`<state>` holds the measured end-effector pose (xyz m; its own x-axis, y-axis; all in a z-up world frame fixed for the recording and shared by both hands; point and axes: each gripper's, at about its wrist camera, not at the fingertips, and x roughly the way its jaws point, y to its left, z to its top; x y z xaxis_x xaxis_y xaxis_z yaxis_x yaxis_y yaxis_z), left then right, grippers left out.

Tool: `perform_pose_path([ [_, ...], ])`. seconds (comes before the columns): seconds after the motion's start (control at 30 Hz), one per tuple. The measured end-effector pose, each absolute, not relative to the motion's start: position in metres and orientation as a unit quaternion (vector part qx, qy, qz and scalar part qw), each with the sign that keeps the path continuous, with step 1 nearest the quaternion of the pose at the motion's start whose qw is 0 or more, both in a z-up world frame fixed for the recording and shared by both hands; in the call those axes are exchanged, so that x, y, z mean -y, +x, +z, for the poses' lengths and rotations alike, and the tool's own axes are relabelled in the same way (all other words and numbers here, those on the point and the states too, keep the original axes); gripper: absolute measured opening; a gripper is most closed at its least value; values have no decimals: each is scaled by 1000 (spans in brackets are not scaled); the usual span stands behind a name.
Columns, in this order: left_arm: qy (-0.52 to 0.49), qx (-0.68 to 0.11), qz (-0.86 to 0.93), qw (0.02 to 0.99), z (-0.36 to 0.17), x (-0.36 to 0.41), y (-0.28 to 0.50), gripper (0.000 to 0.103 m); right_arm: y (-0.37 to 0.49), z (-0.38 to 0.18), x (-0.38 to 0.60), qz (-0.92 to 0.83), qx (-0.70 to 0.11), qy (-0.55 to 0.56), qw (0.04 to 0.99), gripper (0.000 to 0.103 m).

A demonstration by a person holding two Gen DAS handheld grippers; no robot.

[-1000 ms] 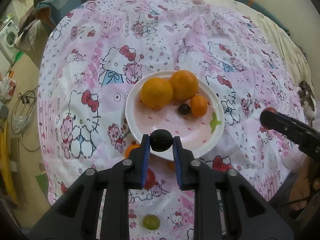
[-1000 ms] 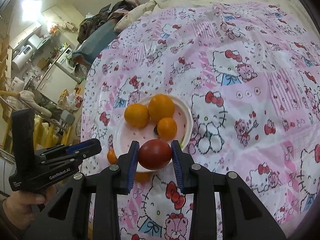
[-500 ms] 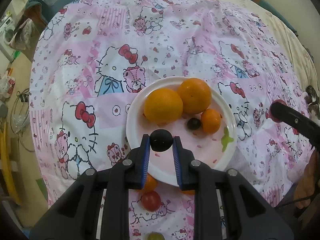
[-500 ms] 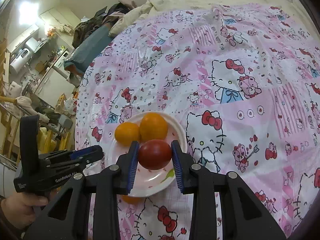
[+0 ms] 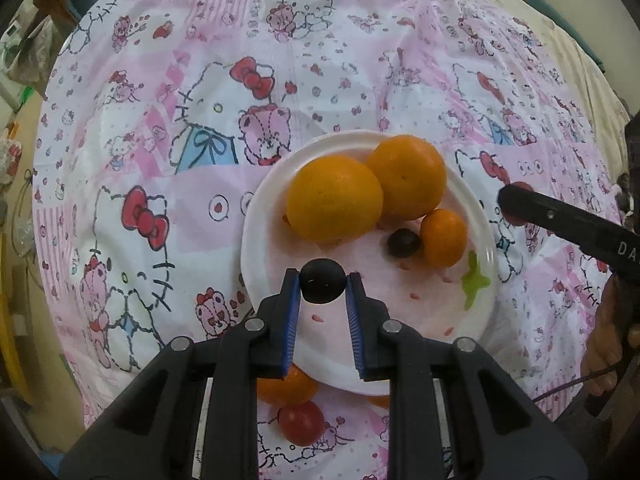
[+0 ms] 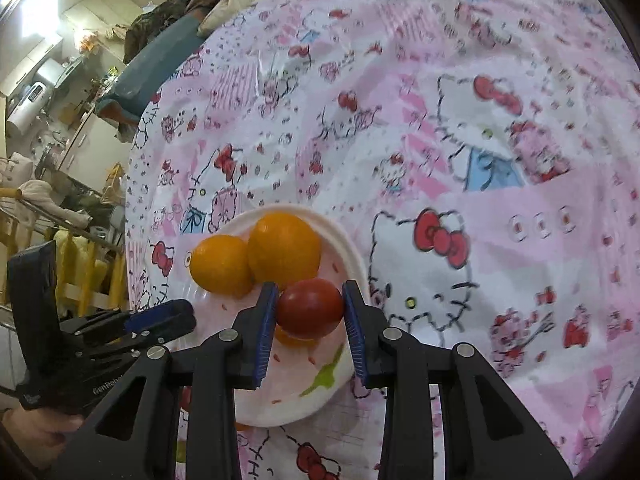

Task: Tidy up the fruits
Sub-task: 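Carry the tomato and grape over the white plate and open both tools, then move both tools back toward the fruit lying beside the plate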

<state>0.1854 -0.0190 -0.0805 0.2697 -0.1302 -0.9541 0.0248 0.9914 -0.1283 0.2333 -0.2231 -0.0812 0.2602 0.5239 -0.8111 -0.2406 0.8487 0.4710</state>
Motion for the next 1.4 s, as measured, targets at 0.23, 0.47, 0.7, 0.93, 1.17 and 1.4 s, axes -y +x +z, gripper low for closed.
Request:
perform_pose_path([
  [0.23, -35, -611, -76, 787, -90, 38, 192, 20, 242, -101, 217, 238, -574, 118, 775, 34],
  [0.47, -39, -619, -71, 781, -98, 45, 198, 20, 249, -109, 219, 237, -579, 128, 770, 35],
  [0.7, -22, -624, -65, 778, -101, 56, 201, 20, 249, -111, 219, 237, -578, 134, 769, 37],
  [0.93, -27, -618, -58, 784, -97, 53, 203, 20, 250, -109, 220, 243, -575, 137, 769, 37],
  [1.17, -20, -605, -57, 794, -91, 52, 201, 43, 251, -103, 224, 238, -572, 152, 770, 63],
  [1.4, -14, -587, -63, 807, -81, 54, 196, 67, 248, -87, 224, 234, -562, 157, 777, 68],
])
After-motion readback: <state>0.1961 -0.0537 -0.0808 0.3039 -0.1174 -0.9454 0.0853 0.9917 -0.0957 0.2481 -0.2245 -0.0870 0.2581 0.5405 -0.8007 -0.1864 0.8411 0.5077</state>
